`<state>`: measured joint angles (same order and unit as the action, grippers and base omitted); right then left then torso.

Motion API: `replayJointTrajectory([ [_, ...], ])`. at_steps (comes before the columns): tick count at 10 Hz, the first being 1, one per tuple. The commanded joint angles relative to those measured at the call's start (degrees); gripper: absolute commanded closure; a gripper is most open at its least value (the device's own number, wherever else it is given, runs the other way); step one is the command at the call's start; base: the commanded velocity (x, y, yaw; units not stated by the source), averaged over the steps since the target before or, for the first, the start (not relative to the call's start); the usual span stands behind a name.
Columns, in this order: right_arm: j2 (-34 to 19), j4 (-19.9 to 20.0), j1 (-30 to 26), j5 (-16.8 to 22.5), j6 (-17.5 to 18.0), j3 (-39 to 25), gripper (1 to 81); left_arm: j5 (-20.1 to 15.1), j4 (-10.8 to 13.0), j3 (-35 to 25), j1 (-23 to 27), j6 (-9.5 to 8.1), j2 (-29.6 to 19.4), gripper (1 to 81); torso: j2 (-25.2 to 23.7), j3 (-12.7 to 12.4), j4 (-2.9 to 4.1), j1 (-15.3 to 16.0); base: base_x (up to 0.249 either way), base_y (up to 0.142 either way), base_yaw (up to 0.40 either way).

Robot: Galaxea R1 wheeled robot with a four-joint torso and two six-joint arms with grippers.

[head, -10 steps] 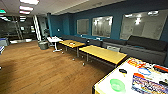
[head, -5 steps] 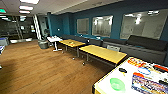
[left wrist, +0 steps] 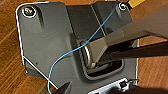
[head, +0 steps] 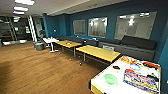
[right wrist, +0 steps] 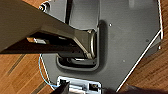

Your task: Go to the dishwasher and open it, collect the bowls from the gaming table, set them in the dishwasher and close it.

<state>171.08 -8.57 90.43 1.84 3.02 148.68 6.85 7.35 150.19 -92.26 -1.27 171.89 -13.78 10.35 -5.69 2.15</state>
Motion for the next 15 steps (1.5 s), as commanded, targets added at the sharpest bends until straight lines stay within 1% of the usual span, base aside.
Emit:
replayJointTrajectory([
  [1, 0.2, -0.1, -6.1, 1.3, -0.1, -0.4, 1.0, -1.9, 0.7, -0.4, 4.7, 0.3, 0.1, 1.0, 0.0, 0.0, 0.0, 0.0, 0.0, -0.288, 0.0],
  [4, 0.2, -0.1, -6.1, 1.3, -0.1, -0.4, 1.0, -1.9, 0.8, -0.2, 4.7, 0.3, 0.4, 1.0, 0.0, 0.0, 0.0, 0.1, 0.0, -0.256, 0.0],
  [6, 0.2, -0.1, -6.1, 1.3, -0.1, -0.3, 1.0, -1.9, 0.9, -0.2, 4.7, 0.39, 0.4, 1.0, 0.0, 0.0, 0.0, 0.1, 0.0, -0.152, 0.0],
  [15, 0.2, 0.0, -6.0, 1.2, -0.1, -0.2, 1.0, -2.3, 1.0, -0.2, 4.7, 0.39, 0.5, 1.0, 0.0, 0.0, 0.0, 0.1, 0.0, 0.0, 0.0],
])
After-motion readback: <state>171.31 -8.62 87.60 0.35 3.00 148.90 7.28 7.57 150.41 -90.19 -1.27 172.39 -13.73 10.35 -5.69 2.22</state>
